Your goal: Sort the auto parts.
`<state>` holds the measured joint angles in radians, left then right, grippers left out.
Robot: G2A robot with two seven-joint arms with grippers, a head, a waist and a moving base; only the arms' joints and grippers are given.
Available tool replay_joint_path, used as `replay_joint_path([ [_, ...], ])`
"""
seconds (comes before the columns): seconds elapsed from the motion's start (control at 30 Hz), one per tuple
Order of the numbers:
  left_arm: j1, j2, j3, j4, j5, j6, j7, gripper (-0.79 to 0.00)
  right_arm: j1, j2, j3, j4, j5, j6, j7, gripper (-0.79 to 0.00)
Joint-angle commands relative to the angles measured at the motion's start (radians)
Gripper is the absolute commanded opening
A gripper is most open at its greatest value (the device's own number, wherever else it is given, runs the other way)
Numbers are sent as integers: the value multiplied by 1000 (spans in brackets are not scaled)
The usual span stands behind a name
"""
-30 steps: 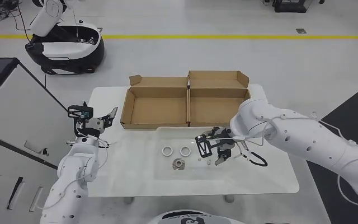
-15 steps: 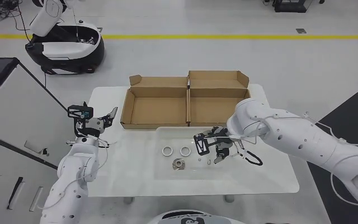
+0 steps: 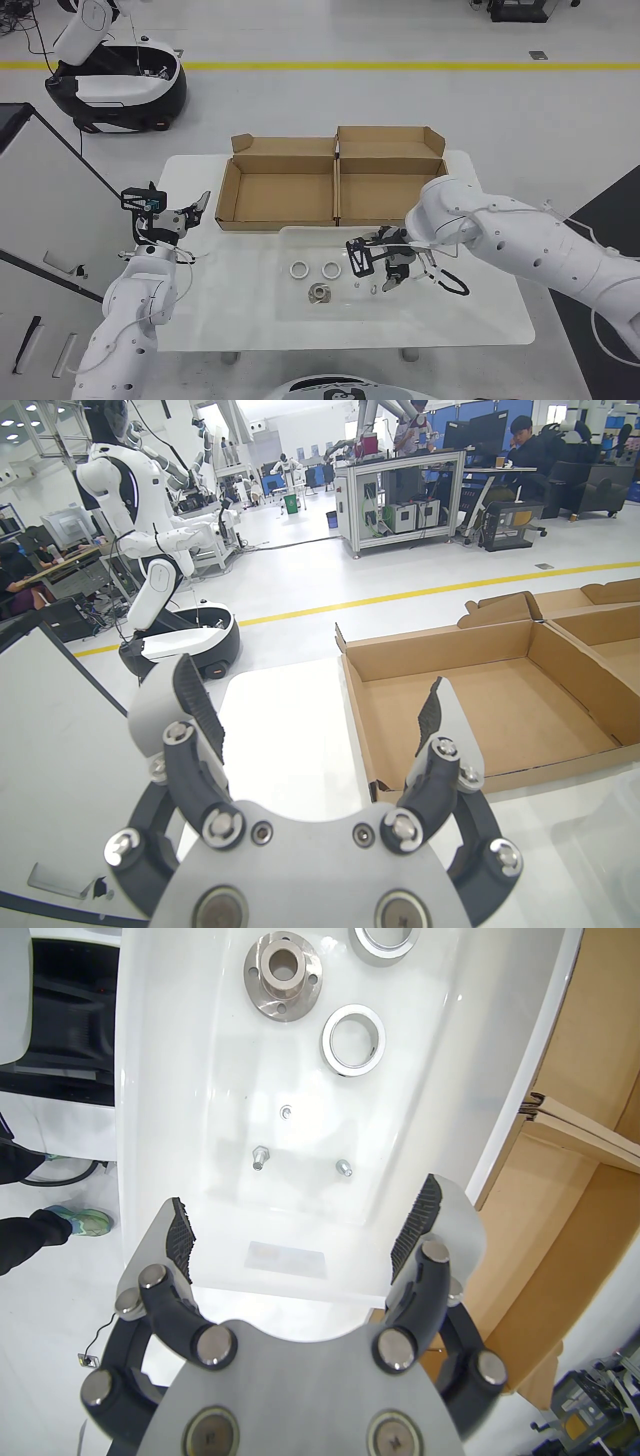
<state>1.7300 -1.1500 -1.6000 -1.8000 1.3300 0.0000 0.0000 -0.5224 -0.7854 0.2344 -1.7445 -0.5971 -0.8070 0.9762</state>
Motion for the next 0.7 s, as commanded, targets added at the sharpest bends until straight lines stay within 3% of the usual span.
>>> replay_joint_path([
  [0.0, 0, 0, 0, 0, 0, 0, 0, 0, -8, -2, -2, -10, -21, 20, 11, 0],
  [0.5, 0, 0, 0, 0, 0, 0, 0, 0, 31, -11, -48, -39, 68, 108, 145, -12],
  [0.6, 0, 0, 0, 0, 0, 0, 0, 0, 49, -14, -64, -37, 88, 126, 162, -271],
  [0.67, 0, 0, 0, 0, 0, 0, 0, 0, 50, -16, -64, -40, 90, 136, 173, -314],
])
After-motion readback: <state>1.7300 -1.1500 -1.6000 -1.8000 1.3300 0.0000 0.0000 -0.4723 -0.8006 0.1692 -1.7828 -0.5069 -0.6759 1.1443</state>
